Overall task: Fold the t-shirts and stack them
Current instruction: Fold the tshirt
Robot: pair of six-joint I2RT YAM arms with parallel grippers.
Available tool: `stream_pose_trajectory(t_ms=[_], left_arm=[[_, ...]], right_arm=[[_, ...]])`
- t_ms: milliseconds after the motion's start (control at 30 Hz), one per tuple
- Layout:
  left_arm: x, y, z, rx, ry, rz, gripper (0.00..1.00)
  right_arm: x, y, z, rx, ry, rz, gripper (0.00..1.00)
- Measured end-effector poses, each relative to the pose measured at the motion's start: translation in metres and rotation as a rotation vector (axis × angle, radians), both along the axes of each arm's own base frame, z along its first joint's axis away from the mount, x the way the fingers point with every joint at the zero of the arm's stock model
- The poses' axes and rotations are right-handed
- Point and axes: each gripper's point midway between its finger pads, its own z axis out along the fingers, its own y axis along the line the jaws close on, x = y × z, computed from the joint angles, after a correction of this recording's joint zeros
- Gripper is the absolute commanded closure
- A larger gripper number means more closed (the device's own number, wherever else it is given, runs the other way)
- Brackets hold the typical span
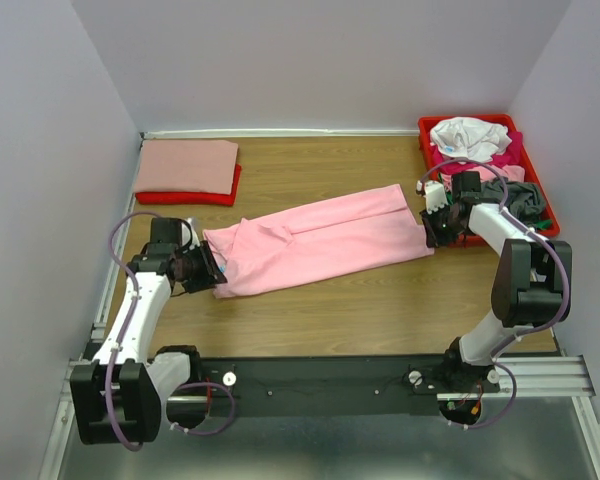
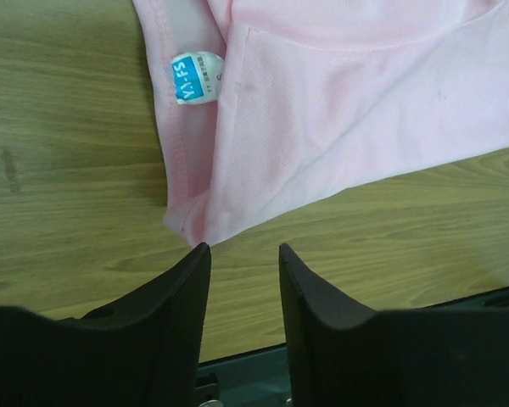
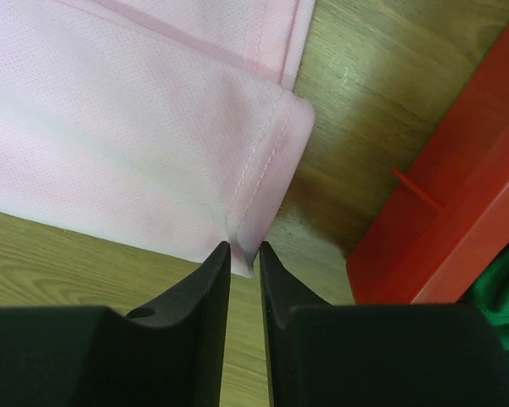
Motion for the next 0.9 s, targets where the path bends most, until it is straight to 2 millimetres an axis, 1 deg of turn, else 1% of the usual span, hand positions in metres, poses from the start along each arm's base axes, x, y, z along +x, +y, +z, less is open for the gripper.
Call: stream_pose_trajectory(t_ms=[133,167,267,333,400,500,533,600,633,700,733,800,900], left_arm=[[0.01,0.008,0.019,0.043,-0.056,0.03,0.47],[0.013,0.011,0.025,0.058,-0.076,0.04,0.47],[0.029,0.017,0.048,0.084,-0.163,0.064,0.47],[0.044,0.017,0.064,0.081,-0.244,0.064,0.47],[0.056,0.014,0.07,0.069,-0.288,0.052,0.47],[0.08,0.009,0.065,0.048,-0.305,0.019,0.46],[0.091,0.008,0.056,0.046,-0.29,0.01,0.46],[0.108,0.008,0.046,0.048,-0.282,-0.003,0.46],[0.117,0.008,0.036,0.047,-0.255,-0.009,0.46],[0.133,0.006,0.026,0.046,-0.239,-0.028,0.47],[0.138,0.005,0.022,0.046,-0.232,-0.033,0.47],[0.156,-0.003,0.015,0.045,-0.225,-0.065,0.47],[0.172,-0.019,0.009,0.044,-0.226,-0.117,0.48]], right_arm=[[0.0,0.0,0.0,0.0,0.0,0.0,0.6],[0.0,0.0,0.0,0.0,0.0,0.0,0.54],[-0.003,0.002,0.0,0.008,0.009,0.004,0.47],[-0.005,0.004,0.001,0.015,0.013,0.006,0.39],[-0.007,0.006,0.004,0.025,0.014,0.009,0.33],[-0.009,0.008,0.011,0.036,0.01,0.019,0.29],[-0.008,0.008,0.014,0.037,0.004,0.022,0.29],[-0.002,0.009,0.023,0.035,-0.018,0.036,0.28],[0.003,0.008,0.028,0.031,-0.035,0.043,0.28],[0.011,0.007,0.037,0.03,-0.063,0.055,0.28],[0.013,0.008,0.041,0.031,-0.074,0.064,0.28],[0.017,0.011,0.047,0.041,-0.089,0.083,0.28],[0.018,0.017,0.052,0.069,-0.094,0.107,0.28]])
